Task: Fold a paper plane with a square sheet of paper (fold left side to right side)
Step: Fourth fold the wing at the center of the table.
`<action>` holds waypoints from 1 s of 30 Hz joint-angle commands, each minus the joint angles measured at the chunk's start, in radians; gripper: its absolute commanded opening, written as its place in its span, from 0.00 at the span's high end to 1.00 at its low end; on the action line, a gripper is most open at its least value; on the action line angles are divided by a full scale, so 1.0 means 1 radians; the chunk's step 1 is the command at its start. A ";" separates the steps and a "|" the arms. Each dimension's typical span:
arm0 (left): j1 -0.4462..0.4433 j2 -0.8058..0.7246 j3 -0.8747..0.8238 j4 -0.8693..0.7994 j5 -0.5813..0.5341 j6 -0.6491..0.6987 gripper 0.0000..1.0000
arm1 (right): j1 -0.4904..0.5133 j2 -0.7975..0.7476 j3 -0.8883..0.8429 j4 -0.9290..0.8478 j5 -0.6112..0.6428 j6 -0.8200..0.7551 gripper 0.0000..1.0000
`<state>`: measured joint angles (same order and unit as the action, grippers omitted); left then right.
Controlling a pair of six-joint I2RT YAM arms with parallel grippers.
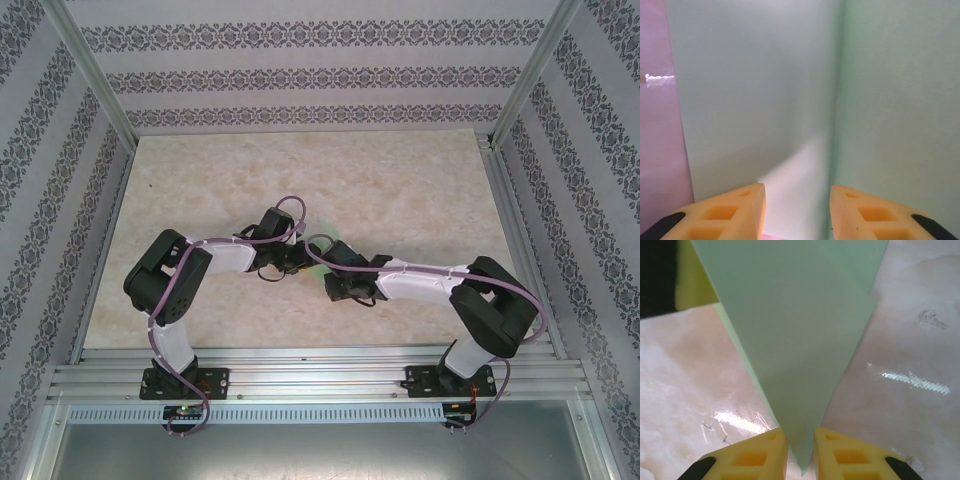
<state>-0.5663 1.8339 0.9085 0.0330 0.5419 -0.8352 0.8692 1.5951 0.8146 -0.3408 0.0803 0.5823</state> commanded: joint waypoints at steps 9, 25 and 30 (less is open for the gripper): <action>-0.016 -0.003 0.020 -0.005 -0.006 0.023 0.60 | -0.025 0.002 0.032 0.003 -0.008 -0.033 0.77; -0.015 -0.002 0.016 -0.013 -0.017 0.029 0.60 | -0.123 0.005 -0.019 0.154 -0.193 -0.073 0.82; -0.014 -0.002 0.019 -0.017 -0.018 0.031 0.60 | -0.134 0.006 -0.005 0.156 -0.201 -0.084 0.78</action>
<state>-0.5663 1.8339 0.9085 0.0322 0.5369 -0.8238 0.7433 1.5967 0.8028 -0.2161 -0.0940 0.5213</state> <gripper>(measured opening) 0.400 0.225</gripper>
